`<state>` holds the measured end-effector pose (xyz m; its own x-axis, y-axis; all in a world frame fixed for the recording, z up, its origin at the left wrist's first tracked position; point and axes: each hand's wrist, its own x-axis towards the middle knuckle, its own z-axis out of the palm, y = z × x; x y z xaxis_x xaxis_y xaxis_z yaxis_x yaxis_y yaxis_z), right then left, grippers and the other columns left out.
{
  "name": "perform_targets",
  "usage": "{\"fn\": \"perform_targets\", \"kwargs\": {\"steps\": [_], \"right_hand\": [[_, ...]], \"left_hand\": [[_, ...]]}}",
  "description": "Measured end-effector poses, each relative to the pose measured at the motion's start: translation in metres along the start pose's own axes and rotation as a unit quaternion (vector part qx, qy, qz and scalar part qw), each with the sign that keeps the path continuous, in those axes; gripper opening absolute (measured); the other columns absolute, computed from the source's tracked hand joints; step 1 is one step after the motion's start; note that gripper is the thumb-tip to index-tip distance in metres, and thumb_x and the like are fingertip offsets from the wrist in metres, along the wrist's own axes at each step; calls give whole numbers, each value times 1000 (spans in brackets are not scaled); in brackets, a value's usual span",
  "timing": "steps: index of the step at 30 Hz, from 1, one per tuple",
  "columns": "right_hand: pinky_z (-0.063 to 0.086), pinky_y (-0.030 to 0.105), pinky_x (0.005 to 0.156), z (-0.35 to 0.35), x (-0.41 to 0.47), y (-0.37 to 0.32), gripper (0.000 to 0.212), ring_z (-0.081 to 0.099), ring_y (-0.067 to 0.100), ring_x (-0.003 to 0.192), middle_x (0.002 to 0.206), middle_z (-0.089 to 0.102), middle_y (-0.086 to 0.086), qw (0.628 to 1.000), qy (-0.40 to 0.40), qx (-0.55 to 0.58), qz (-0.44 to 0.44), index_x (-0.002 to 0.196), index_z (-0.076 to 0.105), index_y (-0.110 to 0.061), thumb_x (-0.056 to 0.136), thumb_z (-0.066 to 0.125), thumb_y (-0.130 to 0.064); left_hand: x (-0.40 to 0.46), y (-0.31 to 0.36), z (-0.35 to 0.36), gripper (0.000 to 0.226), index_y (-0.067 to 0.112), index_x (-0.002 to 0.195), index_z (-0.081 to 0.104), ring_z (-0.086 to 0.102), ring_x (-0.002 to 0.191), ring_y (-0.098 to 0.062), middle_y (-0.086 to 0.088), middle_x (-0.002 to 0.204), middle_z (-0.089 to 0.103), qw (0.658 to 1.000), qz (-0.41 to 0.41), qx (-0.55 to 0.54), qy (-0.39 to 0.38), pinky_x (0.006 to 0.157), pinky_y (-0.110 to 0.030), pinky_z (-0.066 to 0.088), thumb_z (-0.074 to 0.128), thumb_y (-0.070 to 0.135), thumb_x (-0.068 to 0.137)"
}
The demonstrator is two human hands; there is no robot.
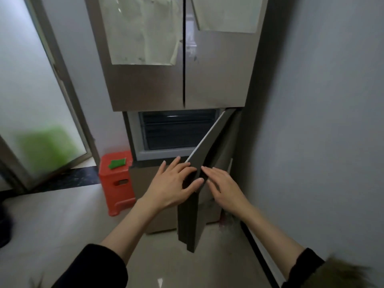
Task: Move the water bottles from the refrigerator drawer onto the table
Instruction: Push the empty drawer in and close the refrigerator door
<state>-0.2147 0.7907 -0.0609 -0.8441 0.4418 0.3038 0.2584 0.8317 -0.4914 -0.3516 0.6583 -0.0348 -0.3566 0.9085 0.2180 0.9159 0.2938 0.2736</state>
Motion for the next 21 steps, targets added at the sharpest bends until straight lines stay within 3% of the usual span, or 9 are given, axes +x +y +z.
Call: {"fn": "perform_targets", "kwargs": {"steps": [5,8,12,21], "right_hand": [[25,33,110,33,56,-16,61,24,16,136,146,32,1,995,-30,-91,-19,146,22,-30,92,50,-39],[22,37,113,52,97,-23,68,19,20,140,150,24,5,991,-22,-126,-32,147,17,-29,90,52,-42],[6,43,117,67,151,-25,65,6,21,145,156,16,4,981,-29,-167,-90,147,20,-31,90,51,-42],[6,45,117,104,251,-37,53,36,24,133,140,44,7,965,3,-200,-171,142,36,-24,92,52,-32]], "left_hand": [[5,-57,-11,94,30,142,27,1,145,-14,8,156,16,998,-49,44,-25,117,-49,-1,23,88,68],[15,-88,-16,80,30,141,27,-1,145,-14,9,156,14,995,-78,54,-23,117,-50,0,38,76,76],[32,-127,-24,58,30,138,31,0,144,-12,8,156,16,993,-108,41,8,117,-47,-1,47,52,87],[76,-210,-36,51,29,142,28,-4,145,-14,8,155,19,984,-145,85,52,118,-40,-5,43,37,94]]}}
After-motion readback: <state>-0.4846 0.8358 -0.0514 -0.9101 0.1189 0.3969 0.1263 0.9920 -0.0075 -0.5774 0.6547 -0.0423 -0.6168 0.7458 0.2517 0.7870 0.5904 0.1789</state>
